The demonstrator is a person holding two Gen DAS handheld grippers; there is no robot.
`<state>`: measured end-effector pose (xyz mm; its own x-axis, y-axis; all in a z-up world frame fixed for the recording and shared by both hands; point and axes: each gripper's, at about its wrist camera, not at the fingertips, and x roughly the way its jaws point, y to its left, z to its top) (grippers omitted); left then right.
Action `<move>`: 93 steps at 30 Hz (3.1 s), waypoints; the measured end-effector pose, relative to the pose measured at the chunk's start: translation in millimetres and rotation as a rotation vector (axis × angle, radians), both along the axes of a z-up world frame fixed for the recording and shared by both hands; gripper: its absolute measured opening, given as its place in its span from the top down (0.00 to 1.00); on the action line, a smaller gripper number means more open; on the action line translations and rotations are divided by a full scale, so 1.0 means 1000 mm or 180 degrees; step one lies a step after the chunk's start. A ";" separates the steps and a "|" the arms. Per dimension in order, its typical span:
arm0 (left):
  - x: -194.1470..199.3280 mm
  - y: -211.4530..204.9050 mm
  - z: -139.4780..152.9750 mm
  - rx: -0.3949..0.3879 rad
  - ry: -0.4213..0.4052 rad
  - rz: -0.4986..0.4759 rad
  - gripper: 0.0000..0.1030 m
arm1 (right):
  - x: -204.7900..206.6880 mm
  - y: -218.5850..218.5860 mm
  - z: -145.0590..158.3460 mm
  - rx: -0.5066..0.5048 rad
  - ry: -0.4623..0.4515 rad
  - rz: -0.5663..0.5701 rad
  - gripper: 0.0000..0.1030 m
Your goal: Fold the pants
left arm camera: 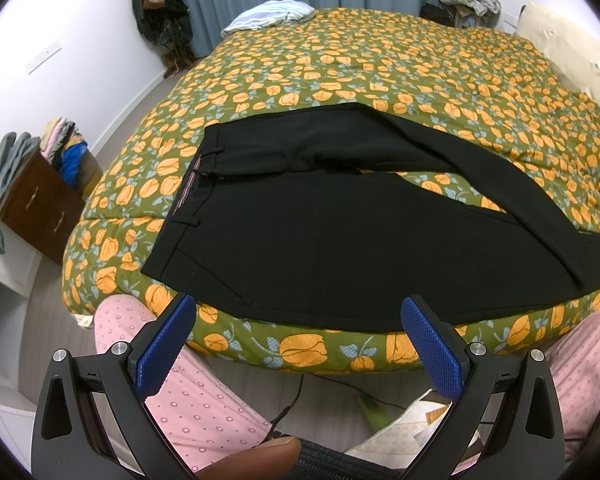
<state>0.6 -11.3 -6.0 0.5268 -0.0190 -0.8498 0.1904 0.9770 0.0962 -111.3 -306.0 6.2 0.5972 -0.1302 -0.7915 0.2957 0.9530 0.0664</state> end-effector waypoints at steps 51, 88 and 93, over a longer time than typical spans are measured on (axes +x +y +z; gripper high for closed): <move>-0.008 -0.020 0.007 -0.0081 -0.0070 -0.0279 0.01 | -0.020 -0.016 0.013 -0.0280 0.0030 -0.0415 0.00; 0.022 -0.079 -0.017 0.0301 -0.0137 -0.0650 0.01 | 0.047 -0.102 -0.062 -0.0126 0.0178 -0.0400 0.00; 0.024 -0.080 -0.024 0.0341 -0.0063 -0.0613 0.01 | 0.050 -0.100 -0.069 -0.0183 0.0259 -0.0325 0.00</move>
<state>24.2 -91.0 -29.8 0.5387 -0.0310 -0.8419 0.3694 0.9068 0.2030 -61.3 -405.9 -63.2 0.5126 -0.2334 -0.8263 0.3934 0.9192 -0.0156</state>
